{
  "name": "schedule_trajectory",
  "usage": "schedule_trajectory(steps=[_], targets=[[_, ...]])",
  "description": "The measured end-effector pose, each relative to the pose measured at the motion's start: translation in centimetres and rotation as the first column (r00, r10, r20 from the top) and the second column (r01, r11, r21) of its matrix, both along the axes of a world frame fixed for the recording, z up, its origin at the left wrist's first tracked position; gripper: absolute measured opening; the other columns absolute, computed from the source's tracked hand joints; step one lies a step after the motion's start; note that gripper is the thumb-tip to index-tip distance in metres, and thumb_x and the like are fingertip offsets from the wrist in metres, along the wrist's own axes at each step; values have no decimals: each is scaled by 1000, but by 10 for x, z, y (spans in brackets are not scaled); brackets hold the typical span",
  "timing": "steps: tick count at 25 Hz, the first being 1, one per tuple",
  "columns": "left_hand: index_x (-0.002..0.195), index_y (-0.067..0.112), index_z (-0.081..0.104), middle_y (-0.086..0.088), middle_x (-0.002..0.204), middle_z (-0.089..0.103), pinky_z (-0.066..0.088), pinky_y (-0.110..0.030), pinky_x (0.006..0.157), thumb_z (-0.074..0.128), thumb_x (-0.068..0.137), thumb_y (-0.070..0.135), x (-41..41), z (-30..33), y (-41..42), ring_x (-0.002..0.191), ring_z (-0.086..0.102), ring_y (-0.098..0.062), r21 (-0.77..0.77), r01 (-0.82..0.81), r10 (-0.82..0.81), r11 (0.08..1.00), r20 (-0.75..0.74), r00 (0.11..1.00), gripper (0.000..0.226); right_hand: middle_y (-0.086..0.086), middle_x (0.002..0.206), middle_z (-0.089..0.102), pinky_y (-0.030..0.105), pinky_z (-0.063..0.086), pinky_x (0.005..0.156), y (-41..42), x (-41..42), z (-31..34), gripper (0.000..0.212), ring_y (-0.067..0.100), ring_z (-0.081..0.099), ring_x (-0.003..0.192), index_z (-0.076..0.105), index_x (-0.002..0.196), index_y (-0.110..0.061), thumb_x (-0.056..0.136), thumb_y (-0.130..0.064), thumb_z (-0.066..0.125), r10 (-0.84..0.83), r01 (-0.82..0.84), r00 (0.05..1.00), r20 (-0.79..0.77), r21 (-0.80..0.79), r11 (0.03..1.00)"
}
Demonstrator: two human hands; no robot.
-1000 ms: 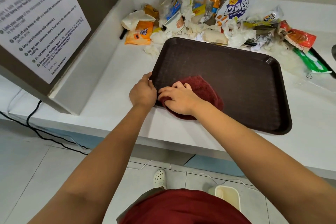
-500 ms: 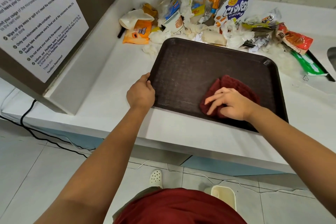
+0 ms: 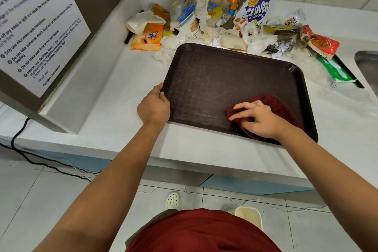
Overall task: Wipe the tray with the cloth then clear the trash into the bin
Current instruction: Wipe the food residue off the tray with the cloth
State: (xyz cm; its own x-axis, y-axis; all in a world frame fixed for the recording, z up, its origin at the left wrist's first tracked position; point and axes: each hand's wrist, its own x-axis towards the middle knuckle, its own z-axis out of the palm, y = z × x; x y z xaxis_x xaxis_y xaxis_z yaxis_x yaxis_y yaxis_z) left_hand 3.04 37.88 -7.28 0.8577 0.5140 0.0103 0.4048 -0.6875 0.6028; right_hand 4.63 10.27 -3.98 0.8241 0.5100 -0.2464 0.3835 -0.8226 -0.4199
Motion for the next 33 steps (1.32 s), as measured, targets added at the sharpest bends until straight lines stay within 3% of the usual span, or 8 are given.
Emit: schedule_trajectory(steps=[3,7,11,14,16,21,25,33], targets=[[134,26,48,-2,124,62,48,-30,83,34,100,27,1,0,1,108,60,-26,6,-8,8,1000,-4,1000,37,-15,134,42,33,11,100,22,-8,-2,33,16,28,120,67,109,-32,90,-13,48,91,-91,996,-8,6,996],[132,25,51,-4,122,64,46,-30,83,35,99,27,2,0,2,108,60,-26,-19,-49,49,999,-14,999,36,-15,117,41,36,11,103,6,-18,0,32,9,27,111,71,94,-31,80,-23,43,87,-88,996,7,22,996],[132,24,51,-4,124,62,46,-29,85,36,99,27,0,0,1,110,59,-26,-19,-44,44,999,3,999,36,-12,109,42,29,19,96,-42,-19,8,36,7,30,100,67,69,-48,64,-32,35,37,-37,999,1,-34,999],[133,24,50,-4,124,63,45,-28,84,36,100,26,0,-1,3,110,59,-26,-25,-31,31,999,6,999,36,-14,110,45,19,8,93,-73,-21,5,40,7,29,107,58,59,-64,60,-30,35,-52,53,999,10,-38,998],[133,24,51,-3,124,62,45,-28,84,36,100,27,0,-1,2,110,59,-25,-25,-36,37,999,6,999,36,-18,108,46,19,2,96,-73,-20,2,43,8,29,112,59,55,-59,60,-22,38,-108,108,994,4,-14,994],[133,25,50,-4,123,63,44,-27,81,35,100,27,-1,-2,2,109,59,-26,-20,-33,33,999,9,999,36,-17,105,49,29,5,98,-15,-18,0,29,10,33,112,67,79,-42,72,-28,43,-7,9,999,-33,53,999],[132,25,50,-4,121,64,44,-28,82,33,100,27,-1,-1,2,108,59,-26,-19,-26,26,999,-7,1000,36,-19,114,47,35,9,96,46,-6,-1,30,14,31,121,66,106,-34,89,-15,50,133,-129,991,-32,93,987],[127,26,55,-4,116,66,36,-25,74,32,97,20,0,1,4,103,59,-26,-40,-57,57,998,7,998,37,-15,127,50,43,19,96,153,11,-7,26,21,32,118,62,111,-34,91,-26,47,248,-249,965,88,3,969]])
